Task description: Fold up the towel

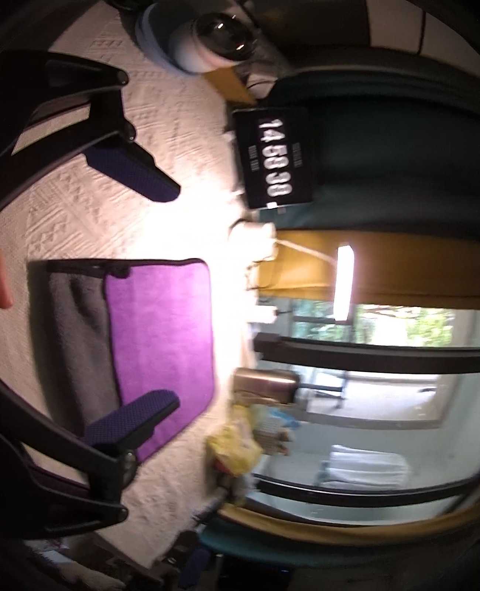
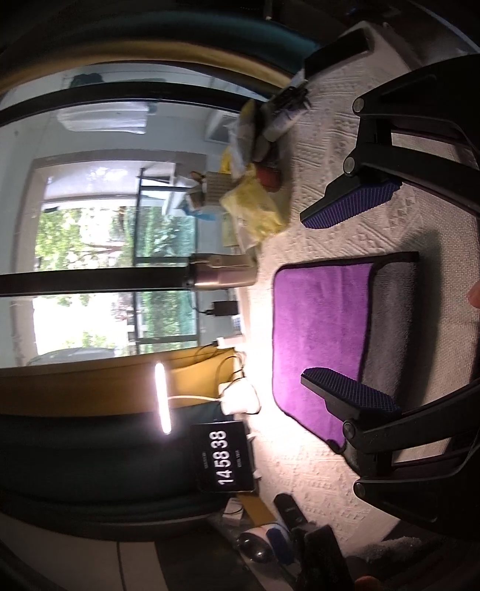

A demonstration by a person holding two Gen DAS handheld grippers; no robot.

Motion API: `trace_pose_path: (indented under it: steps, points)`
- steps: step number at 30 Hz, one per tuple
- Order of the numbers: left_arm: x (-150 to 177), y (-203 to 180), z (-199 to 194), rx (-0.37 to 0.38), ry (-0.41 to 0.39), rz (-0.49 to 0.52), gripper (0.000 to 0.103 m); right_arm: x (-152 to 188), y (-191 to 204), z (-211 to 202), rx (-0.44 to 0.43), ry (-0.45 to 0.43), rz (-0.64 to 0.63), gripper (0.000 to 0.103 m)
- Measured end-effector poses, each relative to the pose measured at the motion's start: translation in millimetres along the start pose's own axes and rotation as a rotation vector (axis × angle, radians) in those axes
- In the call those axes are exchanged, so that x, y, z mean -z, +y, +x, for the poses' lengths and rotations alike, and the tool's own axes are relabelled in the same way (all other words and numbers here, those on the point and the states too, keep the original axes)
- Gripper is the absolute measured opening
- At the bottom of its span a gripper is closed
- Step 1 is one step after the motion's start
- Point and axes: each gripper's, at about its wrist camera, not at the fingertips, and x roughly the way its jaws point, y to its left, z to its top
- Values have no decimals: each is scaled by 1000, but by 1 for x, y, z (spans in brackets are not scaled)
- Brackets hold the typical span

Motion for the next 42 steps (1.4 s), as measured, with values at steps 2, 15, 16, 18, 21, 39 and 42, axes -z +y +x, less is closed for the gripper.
trace_pose_path:
  steps: [2,15,16,18,21,39,42]
  points:
    - [7,0,15,6,56,-1,102,3,-2,8,-2,28,6,81]
    - [37,4,54,16,216,-10,102,29,-9,44,20,182,16,81]
    - [39,4,56,17,225,-9,102,30,-9,47,18,192,16,81]
    - [44,3,60,18,245,-2,102,33,-10,52,15,207,16,81]
    - [52,3,68,17,279,6,102,37,-9,59,3,231,14,81]
    - [75,2,89,56,376,47,58,65,-11,91,-62,337,38,55]
    - [74,1,89,61,376,53,51,69,-9,93,-75,341,29,47]
